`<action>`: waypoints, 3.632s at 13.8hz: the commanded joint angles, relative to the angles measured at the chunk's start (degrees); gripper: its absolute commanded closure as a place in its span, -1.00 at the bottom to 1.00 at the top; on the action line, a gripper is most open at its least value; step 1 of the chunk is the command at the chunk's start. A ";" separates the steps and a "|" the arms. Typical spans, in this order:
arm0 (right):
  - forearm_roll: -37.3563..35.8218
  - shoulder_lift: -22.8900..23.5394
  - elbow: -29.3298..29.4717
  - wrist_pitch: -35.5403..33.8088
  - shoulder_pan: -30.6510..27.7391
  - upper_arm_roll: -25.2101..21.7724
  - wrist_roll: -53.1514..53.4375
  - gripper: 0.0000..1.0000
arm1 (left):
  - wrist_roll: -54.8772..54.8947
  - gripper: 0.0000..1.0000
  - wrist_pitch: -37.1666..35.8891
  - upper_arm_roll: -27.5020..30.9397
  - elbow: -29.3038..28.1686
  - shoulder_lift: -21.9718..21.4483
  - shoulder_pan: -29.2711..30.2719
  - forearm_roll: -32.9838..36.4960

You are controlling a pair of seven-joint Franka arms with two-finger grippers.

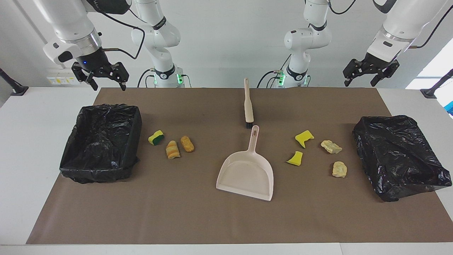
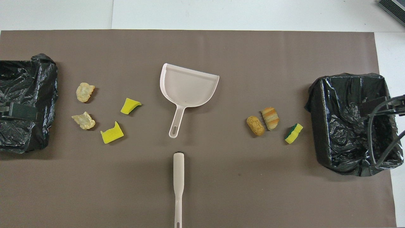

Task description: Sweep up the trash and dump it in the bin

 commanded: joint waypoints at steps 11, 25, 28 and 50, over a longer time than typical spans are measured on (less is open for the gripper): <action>0.34 1.49 1.48 -1.56 0.04 1.79 1.87 -1.00 | -0.11 -1.00 0.93 -0.72 -3.61 -0.91 -0.40 -1.21; -0.27 21.43 11.32 7.13 4.77 7.07 7.39 -1.00 | -8.55 -1.00 8.31 -1.33 -23.92 -10.58 -11.46 -4.29; 0.16 23.64 11.15 11.52 7.41 7.16 13.80 -1.00 | -13.19 -1.00 11.72 -1.33 -29.35 -12.41 -16.20 -4.29; 0.96 23.73 -0.37 25.16 10.85 7.42 18.92 -1.00 | -47.31 -1.00 43.21 -1.68 -54.33 -7.59 -51.28 -4.37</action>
